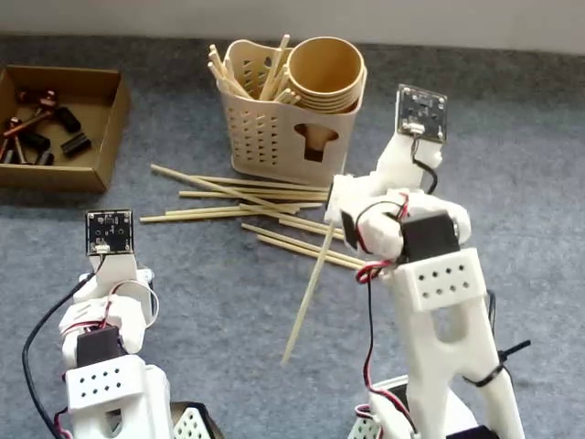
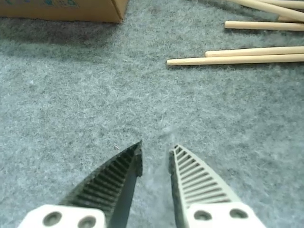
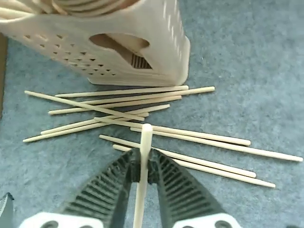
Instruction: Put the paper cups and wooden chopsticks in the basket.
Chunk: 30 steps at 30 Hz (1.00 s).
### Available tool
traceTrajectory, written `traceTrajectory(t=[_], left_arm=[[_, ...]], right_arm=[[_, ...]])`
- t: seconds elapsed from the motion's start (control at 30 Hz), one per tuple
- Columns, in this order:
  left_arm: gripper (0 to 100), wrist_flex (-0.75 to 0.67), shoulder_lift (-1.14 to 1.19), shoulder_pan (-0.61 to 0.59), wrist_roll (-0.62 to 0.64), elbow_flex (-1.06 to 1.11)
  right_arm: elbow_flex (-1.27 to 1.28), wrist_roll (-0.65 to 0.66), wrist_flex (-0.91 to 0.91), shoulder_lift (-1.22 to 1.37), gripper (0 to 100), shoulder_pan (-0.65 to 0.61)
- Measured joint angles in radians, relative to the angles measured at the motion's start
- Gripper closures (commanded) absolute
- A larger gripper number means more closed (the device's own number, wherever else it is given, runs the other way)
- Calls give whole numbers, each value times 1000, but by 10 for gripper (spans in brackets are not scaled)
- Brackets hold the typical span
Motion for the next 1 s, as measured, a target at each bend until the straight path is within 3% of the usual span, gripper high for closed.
traceTrajectory(t=[0.2, 0.53, 0.73, 1.0], left_arm=[[899, 0, 0, 0, 0, 0], [899, 0, 0, 0, 0, 0], [898, 0, 0, 0, 0, 0], [897, 0, 0, 0, 0, 0]], right_arm=[[-8, 94, -20, -66, 993, -63], [-110, 261, -236, -94, 993, -75], [-120, 284, -354, -94, 993, -86], [-120, 287, -643, -94, 993, -157]])
